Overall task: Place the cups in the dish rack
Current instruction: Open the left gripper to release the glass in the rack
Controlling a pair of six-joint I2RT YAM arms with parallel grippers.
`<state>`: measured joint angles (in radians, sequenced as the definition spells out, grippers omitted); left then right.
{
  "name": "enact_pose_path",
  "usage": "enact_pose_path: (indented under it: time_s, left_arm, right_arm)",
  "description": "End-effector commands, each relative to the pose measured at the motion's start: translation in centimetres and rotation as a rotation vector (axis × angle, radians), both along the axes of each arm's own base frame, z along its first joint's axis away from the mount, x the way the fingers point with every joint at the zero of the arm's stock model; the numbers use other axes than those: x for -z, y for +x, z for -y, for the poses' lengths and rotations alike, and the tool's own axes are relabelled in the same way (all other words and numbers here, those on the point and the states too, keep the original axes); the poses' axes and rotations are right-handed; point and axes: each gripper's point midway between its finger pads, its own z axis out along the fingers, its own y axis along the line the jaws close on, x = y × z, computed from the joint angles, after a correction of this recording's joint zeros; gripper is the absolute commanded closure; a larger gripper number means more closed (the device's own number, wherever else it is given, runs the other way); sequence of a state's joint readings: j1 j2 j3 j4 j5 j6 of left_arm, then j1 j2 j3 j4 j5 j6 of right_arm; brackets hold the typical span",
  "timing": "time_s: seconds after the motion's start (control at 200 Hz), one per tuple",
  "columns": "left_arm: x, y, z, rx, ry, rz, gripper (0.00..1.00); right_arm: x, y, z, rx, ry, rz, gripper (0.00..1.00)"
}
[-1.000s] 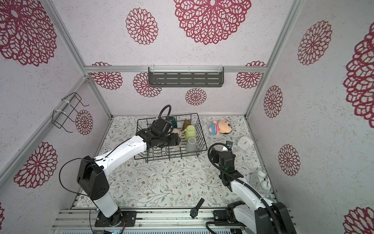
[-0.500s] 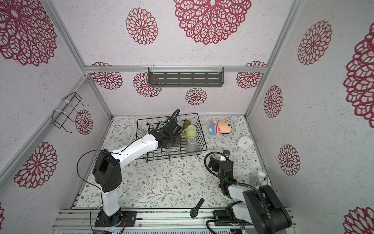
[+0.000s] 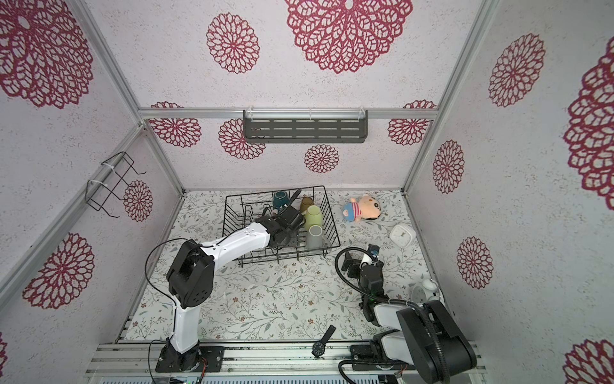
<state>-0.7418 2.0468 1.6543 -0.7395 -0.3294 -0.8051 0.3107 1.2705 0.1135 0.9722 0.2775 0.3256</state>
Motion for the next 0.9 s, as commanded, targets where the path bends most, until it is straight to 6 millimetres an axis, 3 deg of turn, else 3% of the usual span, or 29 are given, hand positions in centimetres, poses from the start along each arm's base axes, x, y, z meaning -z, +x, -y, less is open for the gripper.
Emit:
enact_pose_path:
  time_s: [0.0,0.315,0.615,0.766,0.791,0.891]
  left_arm:
    - [-0.3,0.7,0.0,-0.037,-0.001,0.038,0.31]
    - [0.5,0.1,0.6,-0.032,-0.03,-0.009,0.22]
    - [-1.0,-0.3,0.6,-0.031,-0.056,-0.002,0.11]
    - [-3.0,-0.4,-0.5,-0.035,-0.036,0.043,0.12]
    - [-5.2,-0.5,-0.8,-0.036,-0.048,0.082,0.12]
    - [-8.5,-0.7,-2.1,-0.026,-0.039,0.159,0.11]
  right_arm:
    - [-1.1,0.3,-0.1,-0.004,0.012,0.043,0.01]
    - [-0.9,0.6,-0.5,-0.019,0.011,0.039,0.01]
    - [-0.9,0.7,-0.8,-0.037,0.006,0.041,0.01]
    - [-0.8,0.7,-0.8,-0.04,0.005,0.04,0.01]
    - [-0.9,0.7,-0.9,-0.043,0.006,0.042,0.01]
    - [-0.9,0.6,-0.9,-0.046,0.004,0.043,0.01]
